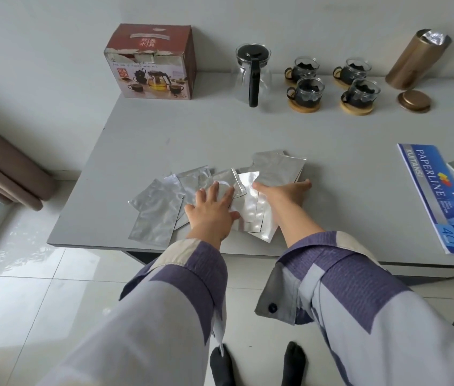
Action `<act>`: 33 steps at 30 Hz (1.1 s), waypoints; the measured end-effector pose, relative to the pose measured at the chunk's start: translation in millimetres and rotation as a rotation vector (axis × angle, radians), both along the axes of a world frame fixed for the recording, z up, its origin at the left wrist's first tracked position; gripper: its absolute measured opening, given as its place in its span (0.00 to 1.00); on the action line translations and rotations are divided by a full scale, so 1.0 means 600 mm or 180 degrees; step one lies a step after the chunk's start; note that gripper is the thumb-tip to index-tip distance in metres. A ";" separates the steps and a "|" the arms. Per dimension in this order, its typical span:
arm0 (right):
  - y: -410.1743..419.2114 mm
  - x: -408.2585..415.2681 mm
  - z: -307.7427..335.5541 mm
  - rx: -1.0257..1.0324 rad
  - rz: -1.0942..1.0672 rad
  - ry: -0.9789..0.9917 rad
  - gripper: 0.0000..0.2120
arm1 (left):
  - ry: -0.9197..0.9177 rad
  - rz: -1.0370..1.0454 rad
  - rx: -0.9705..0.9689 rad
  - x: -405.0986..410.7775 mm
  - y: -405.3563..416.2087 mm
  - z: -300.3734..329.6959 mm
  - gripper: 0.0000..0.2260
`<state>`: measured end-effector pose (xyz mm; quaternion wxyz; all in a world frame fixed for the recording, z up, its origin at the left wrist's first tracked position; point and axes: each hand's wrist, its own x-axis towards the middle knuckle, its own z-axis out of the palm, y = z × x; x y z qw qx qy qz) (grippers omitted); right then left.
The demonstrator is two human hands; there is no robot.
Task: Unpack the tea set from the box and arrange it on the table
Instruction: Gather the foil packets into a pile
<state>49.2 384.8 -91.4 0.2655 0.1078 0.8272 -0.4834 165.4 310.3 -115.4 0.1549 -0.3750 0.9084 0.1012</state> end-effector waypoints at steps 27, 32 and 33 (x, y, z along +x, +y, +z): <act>-0.010 0.012 -0.022 0.0126 0.0176 -0.0092 0.30 | 0.0840 0.0891 -0.0480 0.099 -0.103 0.014 0.30; -0.013 0.016 -0.020 0.0113 0.0150 -0.0074 0.30 | 0.0354 0.1613 0.0091 0.158 -0.155 0.005 0.30; -0.014 0.017 -0.020 0.0085 0.0119 -0.0085 0.30 | 0.0323 0.1601 0.0115 0.160 -0.157 0.003 0.30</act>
